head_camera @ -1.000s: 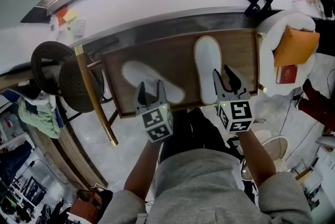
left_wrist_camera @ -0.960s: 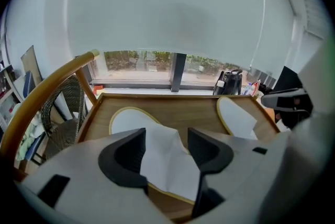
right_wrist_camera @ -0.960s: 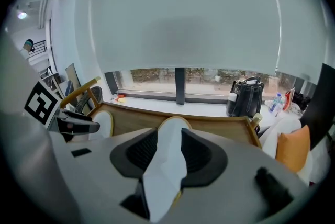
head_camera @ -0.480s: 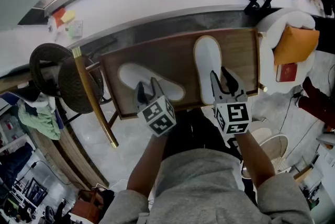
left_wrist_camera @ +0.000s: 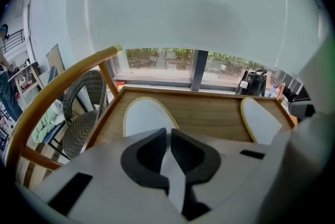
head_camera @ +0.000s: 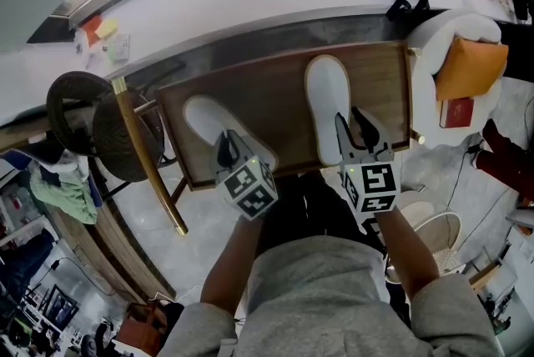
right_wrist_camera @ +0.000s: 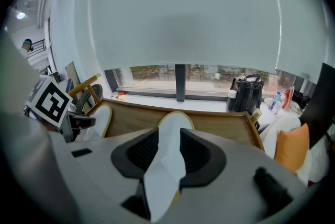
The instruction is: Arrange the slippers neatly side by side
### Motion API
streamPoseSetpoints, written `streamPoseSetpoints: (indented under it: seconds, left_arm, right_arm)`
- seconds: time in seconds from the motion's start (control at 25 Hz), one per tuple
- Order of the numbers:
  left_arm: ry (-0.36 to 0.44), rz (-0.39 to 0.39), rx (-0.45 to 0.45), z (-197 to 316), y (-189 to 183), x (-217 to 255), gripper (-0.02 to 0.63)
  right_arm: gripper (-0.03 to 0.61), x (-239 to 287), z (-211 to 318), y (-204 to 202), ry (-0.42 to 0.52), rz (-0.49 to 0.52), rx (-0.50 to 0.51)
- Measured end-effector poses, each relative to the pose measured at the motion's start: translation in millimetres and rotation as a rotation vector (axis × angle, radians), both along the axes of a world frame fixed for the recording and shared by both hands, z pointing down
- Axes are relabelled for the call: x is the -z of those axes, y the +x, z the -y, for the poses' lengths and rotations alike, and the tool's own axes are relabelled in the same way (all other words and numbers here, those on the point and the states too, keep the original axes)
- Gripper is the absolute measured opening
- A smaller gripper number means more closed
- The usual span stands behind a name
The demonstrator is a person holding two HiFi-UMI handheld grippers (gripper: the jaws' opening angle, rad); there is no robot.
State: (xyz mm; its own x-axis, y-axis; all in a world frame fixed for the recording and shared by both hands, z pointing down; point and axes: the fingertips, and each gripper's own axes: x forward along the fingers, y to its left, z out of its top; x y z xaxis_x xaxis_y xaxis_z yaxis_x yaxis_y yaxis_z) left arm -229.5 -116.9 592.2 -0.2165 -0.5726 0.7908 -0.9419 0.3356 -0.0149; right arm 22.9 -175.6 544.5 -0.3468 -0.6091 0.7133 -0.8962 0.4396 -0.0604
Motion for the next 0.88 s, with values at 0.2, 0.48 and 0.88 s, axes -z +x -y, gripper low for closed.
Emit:
streamPoseSetpoints:
  seconds: [0.2,0.48,0.88]
  left_arm:
    - [0.011,0.007,-0.036,-2,-1,4,0.035]
    - [0.022,0.019,-0.114,-4,12,16,0.034]
    - [0.038,0.002,-0.305,2,69,19,0.034]
  right_arm:
    - [0.132,1,0,0,0.004,0.009,-0.003]
    - [0.118,5,-1,1,0.016,0.021,-0.012]
    - [0.110,11,-4,13,0.026,0.017,-0.035]
